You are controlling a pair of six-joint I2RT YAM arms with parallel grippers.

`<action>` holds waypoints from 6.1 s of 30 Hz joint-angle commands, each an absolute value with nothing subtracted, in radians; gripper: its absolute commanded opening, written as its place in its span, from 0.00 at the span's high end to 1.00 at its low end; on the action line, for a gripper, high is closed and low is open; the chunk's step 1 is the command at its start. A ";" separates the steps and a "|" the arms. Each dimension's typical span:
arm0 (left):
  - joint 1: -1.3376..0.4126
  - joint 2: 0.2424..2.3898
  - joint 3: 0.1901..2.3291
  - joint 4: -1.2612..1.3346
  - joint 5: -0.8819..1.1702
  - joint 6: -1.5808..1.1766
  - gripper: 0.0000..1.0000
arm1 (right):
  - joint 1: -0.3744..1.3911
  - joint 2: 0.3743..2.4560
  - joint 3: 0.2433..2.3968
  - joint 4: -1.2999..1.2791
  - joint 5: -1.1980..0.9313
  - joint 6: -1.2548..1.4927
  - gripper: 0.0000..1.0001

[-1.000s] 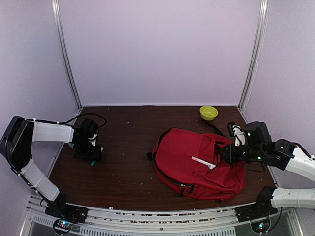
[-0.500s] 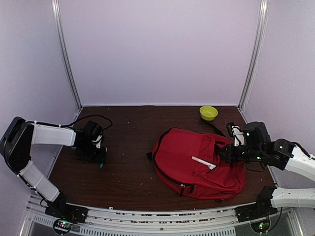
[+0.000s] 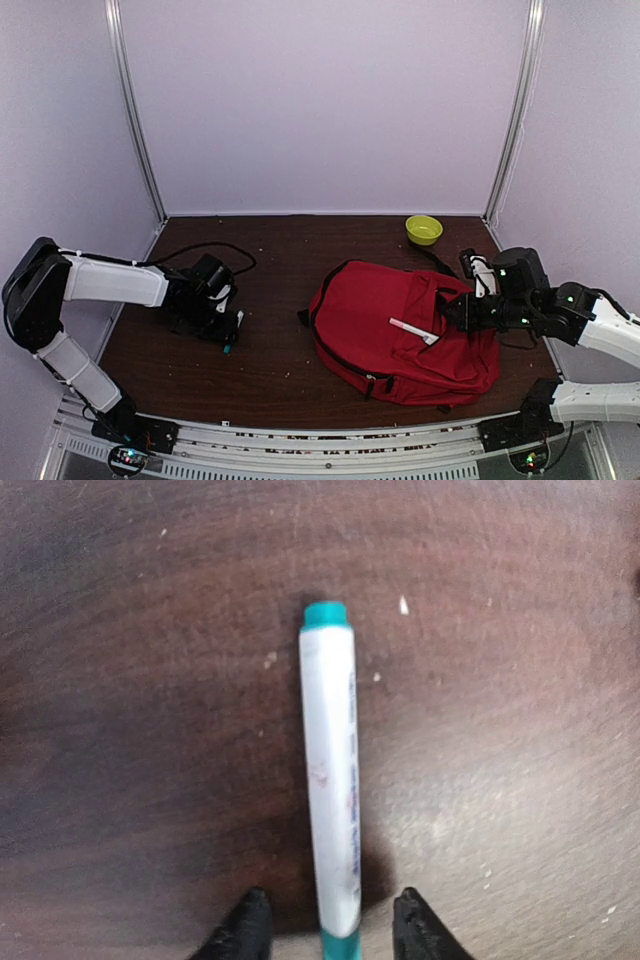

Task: Pack the student bag
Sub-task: Move the pen to the center of the board, then pick up the pen at the center of the board, then place the pen in the student bag, then adjust the pen in the student bag.

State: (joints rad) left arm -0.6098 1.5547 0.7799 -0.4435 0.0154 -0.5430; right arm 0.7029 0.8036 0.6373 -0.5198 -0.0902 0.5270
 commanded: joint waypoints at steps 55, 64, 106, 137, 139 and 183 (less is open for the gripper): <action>-1.147 1.781 1.437 -0.612 -0.052 -0.318 1.00 | 0.716 0.762 0.639 -0.507 -0.091 0.542 1.00; -1.205 1.951 1.698 -0.703 0.030 -0.277 1.00 | 0.716 0.754 0.628 -0.493 -0.094 0.546 1.00; -1.207 2.507 2.398 -0.558 0.324 -0.613 0.94 | 0.718 0.727 0.630 -0.476 -0.133 0.542 1.00; -1.212 2.077 1.938 -0.429 0.369 -0.412 0.39 | 0.718 0.702 0.644 -0.515 -0.116 0.535 1.00; -1.212 2.061 1.926 -0.530 0.288 -0.311 0.41 | 0.718 0.698 0.648 -0.522 -0.114 0.533 1.00; -1.135 2.290 1.915 -0.490 0.256 0.312 0.61 | 0.718 0.743 0.613 -0.481 -0.134 0.538 1.00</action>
State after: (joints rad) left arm -1.1370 2.2612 1.8919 -0.5098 0.2070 0.2996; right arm 0.7116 0.7441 0.6159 -0.5140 -0.1123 0.5457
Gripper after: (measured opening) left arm 0.434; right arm 0.017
